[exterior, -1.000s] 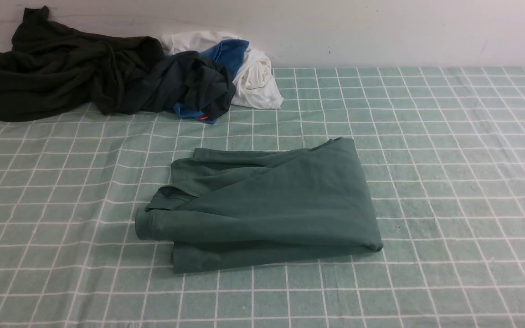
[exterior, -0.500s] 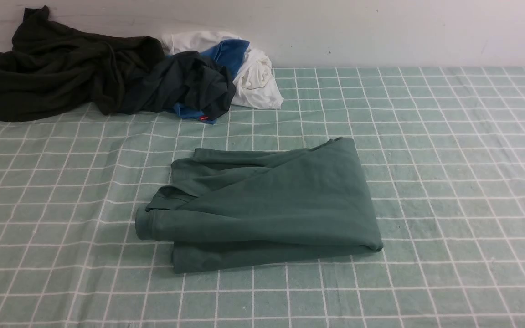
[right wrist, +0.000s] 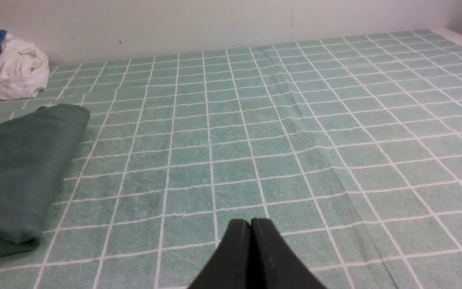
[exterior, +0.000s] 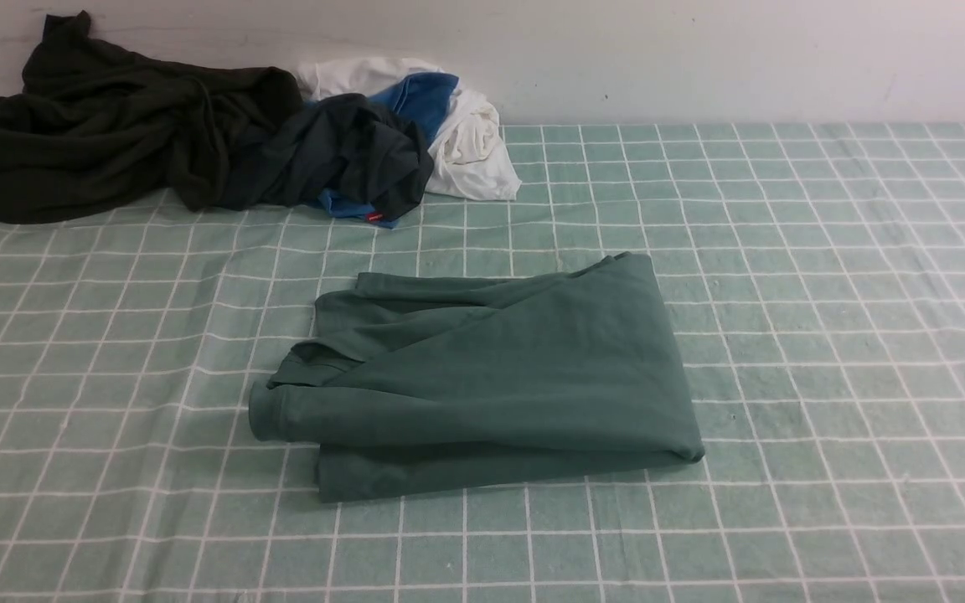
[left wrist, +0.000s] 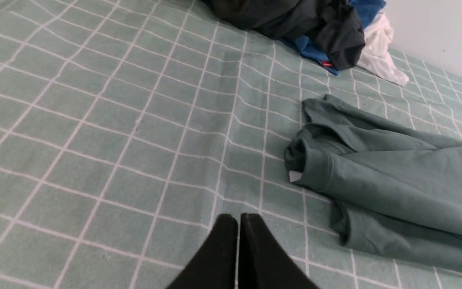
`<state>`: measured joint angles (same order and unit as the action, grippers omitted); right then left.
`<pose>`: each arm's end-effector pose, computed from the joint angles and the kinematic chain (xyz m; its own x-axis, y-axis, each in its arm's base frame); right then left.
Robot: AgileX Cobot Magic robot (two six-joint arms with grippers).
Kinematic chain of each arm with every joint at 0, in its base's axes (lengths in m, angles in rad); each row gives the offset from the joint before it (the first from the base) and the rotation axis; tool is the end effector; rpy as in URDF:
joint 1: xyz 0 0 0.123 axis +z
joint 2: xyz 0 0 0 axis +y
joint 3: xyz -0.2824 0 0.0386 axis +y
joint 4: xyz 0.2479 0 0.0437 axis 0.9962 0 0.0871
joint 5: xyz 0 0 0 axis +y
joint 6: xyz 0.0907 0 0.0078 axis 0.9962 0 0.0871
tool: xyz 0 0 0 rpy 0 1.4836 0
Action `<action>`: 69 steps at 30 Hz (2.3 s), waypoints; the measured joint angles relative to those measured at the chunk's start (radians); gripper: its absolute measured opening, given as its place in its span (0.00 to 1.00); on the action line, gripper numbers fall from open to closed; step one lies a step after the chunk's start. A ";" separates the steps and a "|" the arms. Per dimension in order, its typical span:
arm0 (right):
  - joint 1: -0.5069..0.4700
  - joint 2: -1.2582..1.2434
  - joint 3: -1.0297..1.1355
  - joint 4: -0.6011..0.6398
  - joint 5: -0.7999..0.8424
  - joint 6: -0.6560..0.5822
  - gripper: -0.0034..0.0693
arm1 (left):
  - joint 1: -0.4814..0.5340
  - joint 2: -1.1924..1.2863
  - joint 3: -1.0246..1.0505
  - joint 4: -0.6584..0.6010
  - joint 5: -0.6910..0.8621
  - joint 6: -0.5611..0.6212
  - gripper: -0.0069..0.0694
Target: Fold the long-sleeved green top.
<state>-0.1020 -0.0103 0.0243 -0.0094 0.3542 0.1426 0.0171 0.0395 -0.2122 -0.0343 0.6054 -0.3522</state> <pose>0.0528 -0.0057 0.1735 -0.2594 0.1606 -0.9523 0.1408 0.9818 0.1273 0.0417 -0.0011 0.2274 -0.3146 -0.3767 -0.8713 -0.1245 0.9263 -0.3555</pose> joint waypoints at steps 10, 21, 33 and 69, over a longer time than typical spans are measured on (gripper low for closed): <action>0.000 0.000 0.000 0.000 0.001 0.000 0.03 | 0.013 -0.050 0.223 -0.079 -0.324 0.600 0.09; 0.000 0.000 0.000 0.000 0.001 0.000 0.03 | -0.039 -0.050 0.238 -0.093 -0.281 0.494 0.09; 0.000 0.000 0.000 0.000 0.001 0.000 0.03 | -0.039 -0.050 0.235 -0.093 -0.267 0.483 0.09; 0.000 0.000 0.000 0.000 0.001 0.000 0.03 | -0.039 -0.050 0.235 -0.093 -0.267 0.483 0.09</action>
<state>-0.1020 -0.0103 0.0243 -0.0094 0.3551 0.1426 -0.0215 -0.0107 0.0231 -0.1269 0.3386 0.1308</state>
